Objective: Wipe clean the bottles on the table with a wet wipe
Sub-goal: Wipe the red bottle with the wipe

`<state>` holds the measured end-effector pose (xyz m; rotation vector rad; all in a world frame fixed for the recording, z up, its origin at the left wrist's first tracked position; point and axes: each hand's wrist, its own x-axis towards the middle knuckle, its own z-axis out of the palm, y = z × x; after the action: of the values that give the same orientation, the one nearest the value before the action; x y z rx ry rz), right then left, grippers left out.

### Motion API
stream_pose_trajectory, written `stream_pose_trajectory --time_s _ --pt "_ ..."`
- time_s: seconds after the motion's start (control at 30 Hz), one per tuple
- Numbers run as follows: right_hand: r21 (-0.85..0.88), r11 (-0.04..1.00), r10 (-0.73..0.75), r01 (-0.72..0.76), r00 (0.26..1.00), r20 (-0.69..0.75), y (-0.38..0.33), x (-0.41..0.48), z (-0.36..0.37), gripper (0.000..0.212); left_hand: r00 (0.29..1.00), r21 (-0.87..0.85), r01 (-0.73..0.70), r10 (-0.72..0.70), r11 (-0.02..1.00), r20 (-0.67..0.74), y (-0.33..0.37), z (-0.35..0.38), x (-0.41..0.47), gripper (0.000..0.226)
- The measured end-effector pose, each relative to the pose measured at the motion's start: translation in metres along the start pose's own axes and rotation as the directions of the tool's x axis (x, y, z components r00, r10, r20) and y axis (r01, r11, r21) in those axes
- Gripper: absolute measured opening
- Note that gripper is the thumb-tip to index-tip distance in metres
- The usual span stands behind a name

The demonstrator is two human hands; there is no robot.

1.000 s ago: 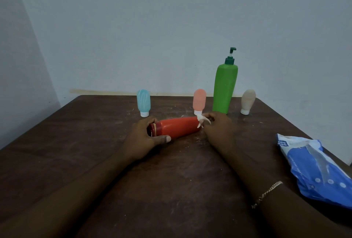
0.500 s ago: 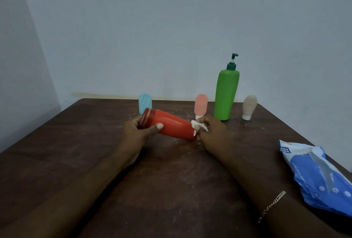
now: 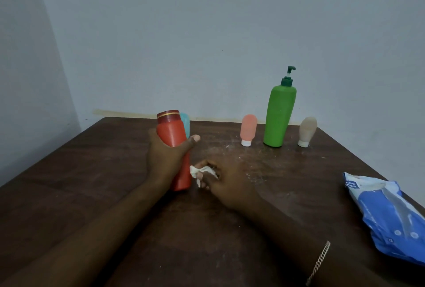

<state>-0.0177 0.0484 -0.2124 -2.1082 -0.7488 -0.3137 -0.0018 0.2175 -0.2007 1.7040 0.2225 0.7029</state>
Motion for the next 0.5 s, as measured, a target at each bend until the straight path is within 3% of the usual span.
stream_pose_trajectory --time_s 0.1,0.17,0.27,0.37,0.5 --pt "-0.045 0.999 -0.005 -0.003 0.987 -0.163 0.013 0.005 -0.015 0.014 0.980 0.287 -0.184 0.153 0.940 0.129 0.002 -0.004 -0.002 0.074" --pt "-0.085 0.996 -0.032 0.007 0.954 -0.298 0.020 0.007 -0.027 0.015 0.947 0.455 -0.314 0.241 0.834 0.212 0.004 -0.005 -0.002 0.075" --pt "-0.186 0.978 -0.159 0.090 0.903 -0.398 0.023 0.006 -0.042 0.019 0.888 0.570 -0.453 0.294 0.685 0.354 0.008 0.001 -0.002 0.070" --pt "-0.291 0.943 -0.266 0.161 0.892 -0.366 0.024 0.004 -0.048 0.023 0.862 0.623 -0.494 0.251 0.606 0.440 0.008 0.004 -0.002 0.074" --pt "-0.475 0.850 -0.351 0.227 0.917 -0.188 0.026 0.009 -0.044 0.025 0.794 0.537 -0.583 0.286 0.609 0.537 0.013 0.000 -0.007 0.074"
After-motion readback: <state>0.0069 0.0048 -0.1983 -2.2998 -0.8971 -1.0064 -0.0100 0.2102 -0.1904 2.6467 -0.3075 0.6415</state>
